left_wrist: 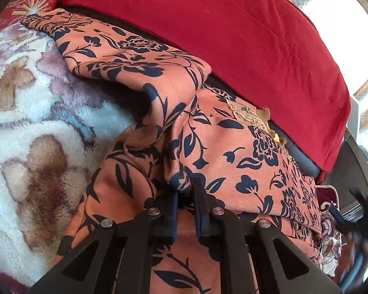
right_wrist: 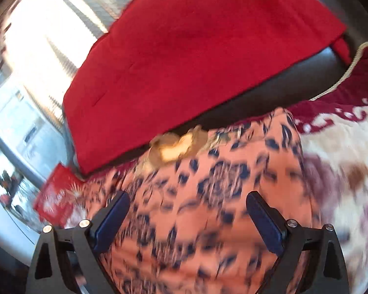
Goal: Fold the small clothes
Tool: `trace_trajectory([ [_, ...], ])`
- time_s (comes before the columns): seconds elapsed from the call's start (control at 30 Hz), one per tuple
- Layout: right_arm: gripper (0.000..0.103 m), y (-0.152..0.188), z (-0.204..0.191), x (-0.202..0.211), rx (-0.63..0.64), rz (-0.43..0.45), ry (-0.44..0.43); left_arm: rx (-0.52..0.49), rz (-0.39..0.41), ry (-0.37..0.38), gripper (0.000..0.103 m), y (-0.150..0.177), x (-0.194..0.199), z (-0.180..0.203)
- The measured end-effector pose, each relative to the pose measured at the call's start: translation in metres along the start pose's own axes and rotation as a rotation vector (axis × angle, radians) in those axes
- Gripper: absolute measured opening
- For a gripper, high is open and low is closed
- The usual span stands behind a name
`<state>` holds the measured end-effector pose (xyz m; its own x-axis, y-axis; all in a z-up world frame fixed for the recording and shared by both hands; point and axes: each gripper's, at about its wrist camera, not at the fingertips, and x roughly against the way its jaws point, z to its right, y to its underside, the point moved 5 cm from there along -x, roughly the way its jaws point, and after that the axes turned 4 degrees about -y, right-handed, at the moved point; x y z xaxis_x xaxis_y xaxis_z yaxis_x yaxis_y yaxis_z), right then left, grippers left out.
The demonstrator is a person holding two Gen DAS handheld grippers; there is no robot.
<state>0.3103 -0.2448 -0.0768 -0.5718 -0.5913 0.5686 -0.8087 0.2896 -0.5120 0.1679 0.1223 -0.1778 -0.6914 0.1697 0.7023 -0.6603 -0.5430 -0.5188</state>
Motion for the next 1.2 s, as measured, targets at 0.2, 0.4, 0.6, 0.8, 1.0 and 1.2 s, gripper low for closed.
trace_trajectory([
  [0.2,0.097,-0.049,0.072,-0.050,-0.228,-0.048,0.057,-0.007,0.004,-0.010,0.011,0.001,0.003,-0.004],
  [0.4,0.097,-0.074,0.107,-0.056,-0.283,0.015,0.191,-0.016,0.007,-0.021,0.012,0.000,-0.002,0.000],
  [0.6,0.097,-0.046,0.051,-0.005,-0.062,0.138,0.341,-0.008,0.007,-0.010,0.012,0.000,-0.004,0.000],
  [0.8,0.097,0.063,-0.058,0.017,0.340,0.173,0.344,-0.025,0.006,0.044,0.035,0.001,-0.002,0.005],
  [1.0,0.097,0.133,-0.049,-0.033,0.451,-0.004,0.451,-0.122,0.007,0.086,0.078,0.000,0.045,0.039],
  [1.2,0.102,0.129,-0.037,-0.033,0.397,-0.019,0.415,-0.132,0.192,0.219,0.100,-0.049,0.138,0.026],
])
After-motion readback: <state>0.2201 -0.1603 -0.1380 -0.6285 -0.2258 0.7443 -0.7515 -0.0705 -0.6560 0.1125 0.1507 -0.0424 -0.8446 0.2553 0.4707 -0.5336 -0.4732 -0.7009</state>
